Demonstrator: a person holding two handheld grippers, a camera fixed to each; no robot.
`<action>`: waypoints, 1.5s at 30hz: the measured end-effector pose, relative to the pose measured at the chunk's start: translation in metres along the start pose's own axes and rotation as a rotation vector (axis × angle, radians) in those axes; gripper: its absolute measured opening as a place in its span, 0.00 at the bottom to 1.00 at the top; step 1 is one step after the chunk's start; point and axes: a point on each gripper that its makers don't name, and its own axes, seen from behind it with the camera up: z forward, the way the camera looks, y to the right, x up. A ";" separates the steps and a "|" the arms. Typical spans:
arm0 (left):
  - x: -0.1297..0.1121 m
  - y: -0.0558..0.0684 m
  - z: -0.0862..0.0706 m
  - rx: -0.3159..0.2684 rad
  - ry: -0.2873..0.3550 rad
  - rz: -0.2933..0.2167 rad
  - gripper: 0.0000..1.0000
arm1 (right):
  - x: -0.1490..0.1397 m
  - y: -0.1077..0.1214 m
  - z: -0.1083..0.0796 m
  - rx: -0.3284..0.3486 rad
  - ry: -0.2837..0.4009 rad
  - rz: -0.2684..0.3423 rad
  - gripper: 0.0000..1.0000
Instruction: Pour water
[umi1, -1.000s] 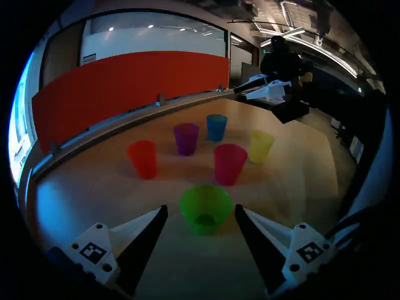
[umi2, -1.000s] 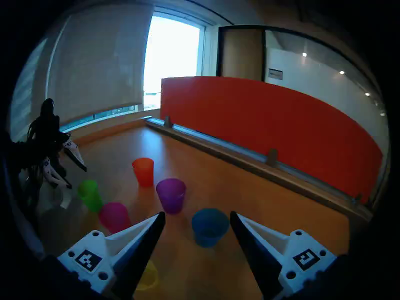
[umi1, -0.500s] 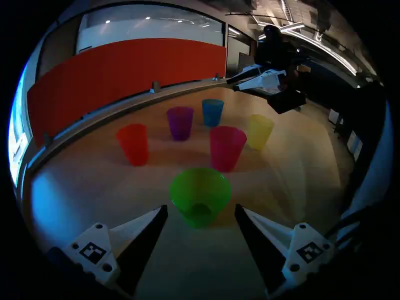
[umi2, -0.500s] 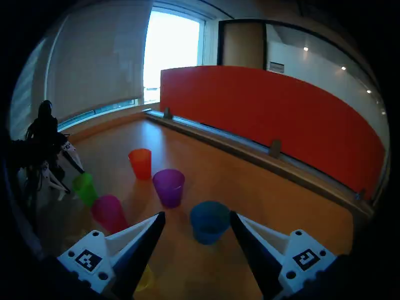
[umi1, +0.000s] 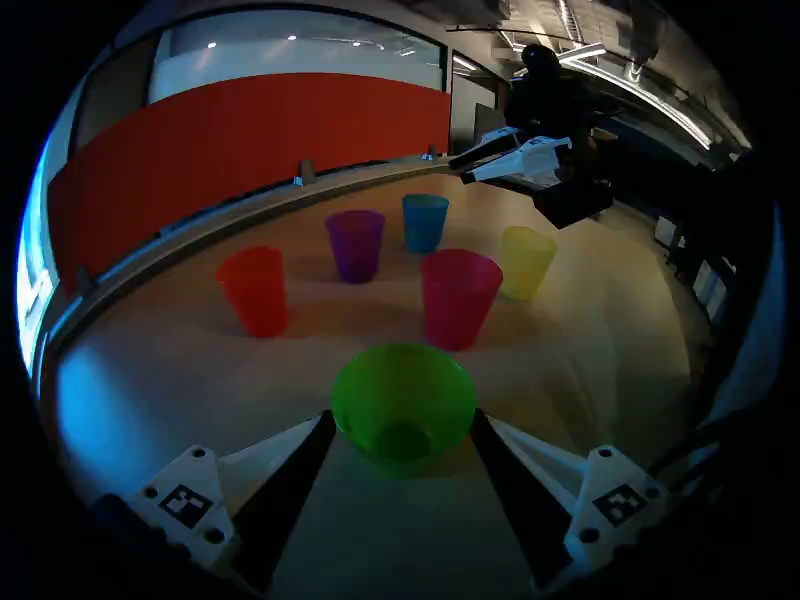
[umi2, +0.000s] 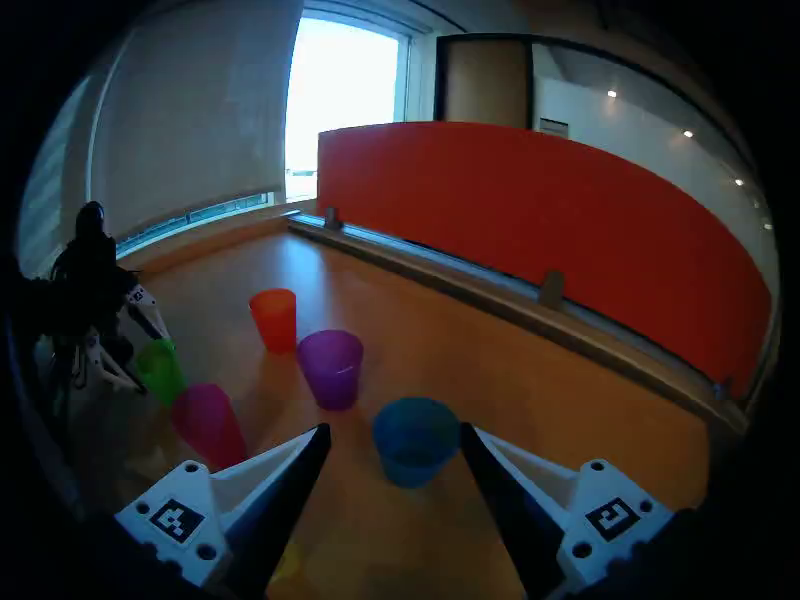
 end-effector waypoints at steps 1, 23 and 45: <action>0.001 -0.001 0.002 0.000 0.003 0.001 1.00 | -0.001 0.001 0.001 0.000 -0.002 0.000 1.00; 0.006 -0.001 0.011 -0.027 0.021 0.011 0.85 | -0.013 0.008 0.013 0.004 -0.032 0.006 1.00; 0.025 -0.009 -0.002 -0.011 0.067 -0.013 0.85 | -0.045 0.020 0.056 -0.008 -0.104 0.009 1.00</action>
